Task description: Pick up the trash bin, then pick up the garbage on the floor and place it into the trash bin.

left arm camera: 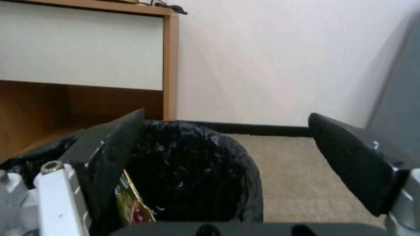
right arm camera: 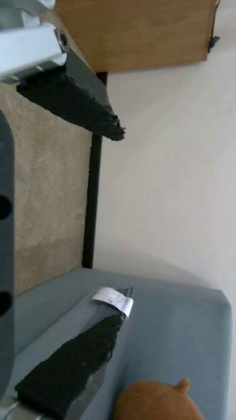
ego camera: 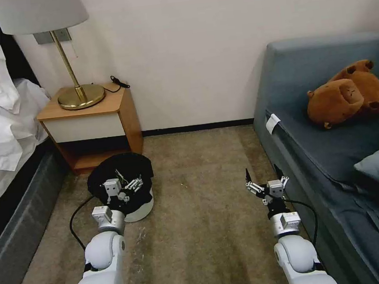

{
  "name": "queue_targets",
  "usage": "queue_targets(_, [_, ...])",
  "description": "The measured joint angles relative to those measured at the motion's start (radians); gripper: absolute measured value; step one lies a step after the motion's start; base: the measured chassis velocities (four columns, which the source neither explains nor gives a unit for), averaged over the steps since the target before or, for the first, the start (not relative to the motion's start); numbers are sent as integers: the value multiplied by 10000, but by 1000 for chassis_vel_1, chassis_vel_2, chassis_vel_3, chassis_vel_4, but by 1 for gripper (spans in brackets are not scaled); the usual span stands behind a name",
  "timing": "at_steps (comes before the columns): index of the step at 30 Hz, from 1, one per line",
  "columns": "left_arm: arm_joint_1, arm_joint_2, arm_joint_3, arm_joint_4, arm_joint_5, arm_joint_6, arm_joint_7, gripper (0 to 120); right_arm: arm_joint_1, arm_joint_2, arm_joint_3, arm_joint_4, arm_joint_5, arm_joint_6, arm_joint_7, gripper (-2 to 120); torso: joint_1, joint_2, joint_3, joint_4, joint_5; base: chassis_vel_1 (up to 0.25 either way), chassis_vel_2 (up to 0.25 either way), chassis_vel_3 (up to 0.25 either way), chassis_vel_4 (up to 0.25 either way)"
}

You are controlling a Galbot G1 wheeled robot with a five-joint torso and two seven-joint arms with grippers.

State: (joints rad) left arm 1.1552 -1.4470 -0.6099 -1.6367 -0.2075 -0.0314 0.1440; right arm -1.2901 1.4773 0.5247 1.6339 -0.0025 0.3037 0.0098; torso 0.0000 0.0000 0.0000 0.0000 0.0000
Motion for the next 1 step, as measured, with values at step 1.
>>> queue_targets(1, [-1, 0, 0, 0, 0, 1, 0, 100, 0, 0, 0, 1, 0, -1, 1, 100, 0, 0, 0, 0, 0, 0, 0, 0, 0])
